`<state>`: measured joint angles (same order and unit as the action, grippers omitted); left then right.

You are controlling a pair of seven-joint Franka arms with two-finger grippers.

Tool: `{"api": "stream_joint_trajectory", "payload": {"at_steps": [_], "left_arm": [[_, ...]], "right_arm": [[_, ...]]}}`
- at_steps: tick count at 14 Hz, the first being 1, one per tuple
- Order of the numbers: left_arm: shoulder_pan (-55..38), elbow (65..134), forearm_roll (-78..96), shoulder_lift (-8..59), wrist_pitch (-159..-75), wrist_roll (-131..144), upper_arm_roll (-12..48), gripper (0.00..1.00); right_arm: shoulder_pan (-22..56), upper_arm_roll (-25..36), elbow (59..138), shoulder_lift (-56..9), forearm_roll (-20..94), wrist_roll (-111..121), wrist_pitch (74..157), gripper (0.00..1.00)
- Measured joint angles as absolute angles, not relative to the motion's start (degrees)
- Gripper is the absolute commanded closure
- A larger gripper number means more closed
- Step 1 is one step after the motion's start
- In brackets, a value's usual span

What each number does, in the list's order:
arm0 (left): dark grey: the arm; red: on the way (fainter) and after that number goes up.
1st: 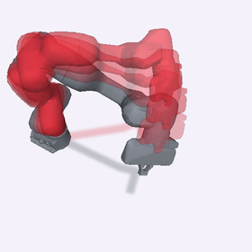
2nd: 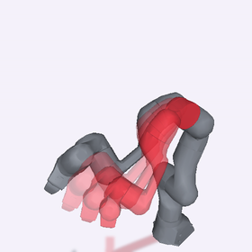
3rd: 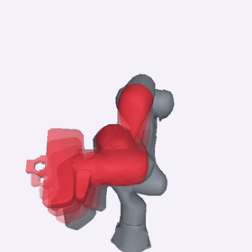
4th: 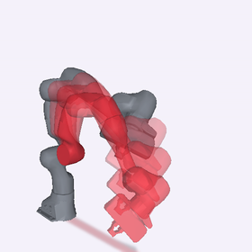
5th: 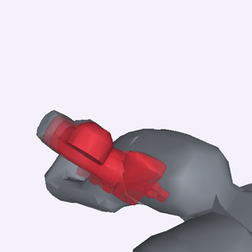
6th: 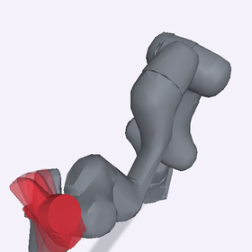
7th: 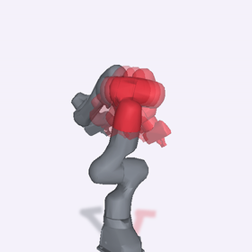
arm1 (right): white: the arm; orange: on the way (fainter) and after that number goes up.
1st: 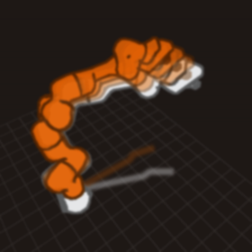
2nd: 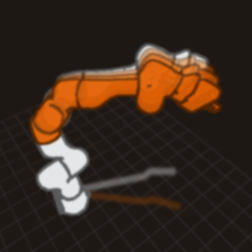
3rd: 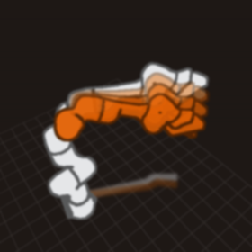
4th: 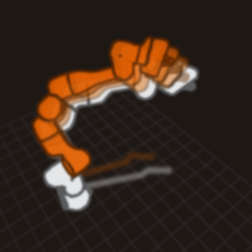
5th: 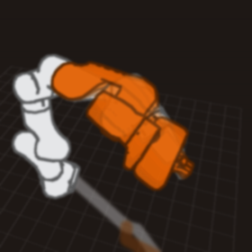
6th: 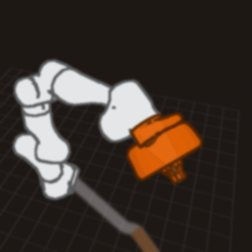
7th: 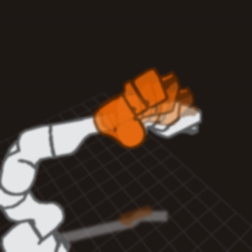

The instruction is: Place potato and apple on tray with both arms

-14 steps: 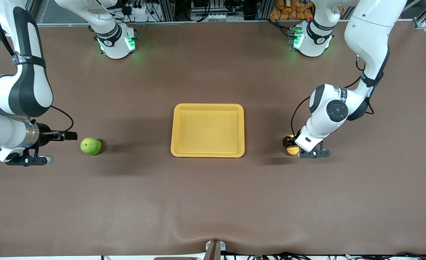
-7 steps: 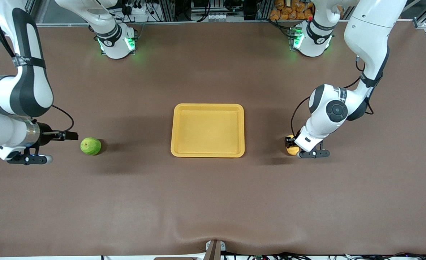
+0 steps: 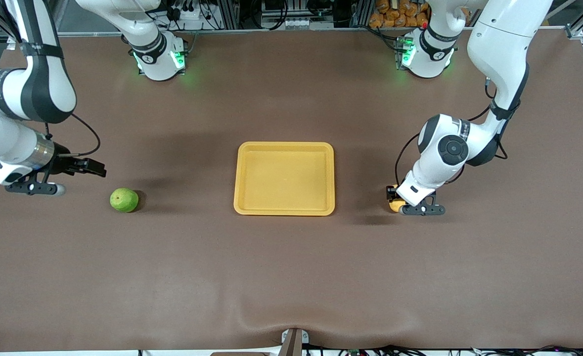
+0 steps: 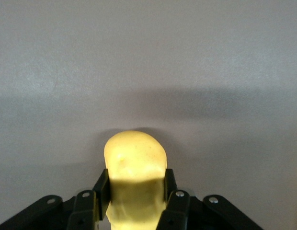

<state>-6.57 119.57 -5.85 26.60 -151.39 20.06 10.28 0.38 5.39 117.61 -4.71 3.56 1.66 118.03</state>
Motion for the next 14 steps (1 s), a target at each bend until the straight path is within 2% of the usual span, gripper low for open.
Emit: {"api": "stream_joint_trajectory", "payload": {"at_steps": [5,11,14], "left_arm": [[-8.23,117.68,-9.12,25.24,-148.19,20.02,10.39,0.98],[-14.49,110.35,-9.28,23.80,-137.08,20.14,10.53,1.00],[-17.12,108.13,-9.28,23.82,-135.76,22.30,10.61,1.00]], "right_arm": [[0.40,5.27,124.93,-5.10,4.63,1.68,131.84,0.00],[1.97,4.82,126.22,-10.27,4.64,1.70,135.98,0.00],[2.05,4.95,126.16,-12.01,4.65,1.70,137.80,0.00]]}}
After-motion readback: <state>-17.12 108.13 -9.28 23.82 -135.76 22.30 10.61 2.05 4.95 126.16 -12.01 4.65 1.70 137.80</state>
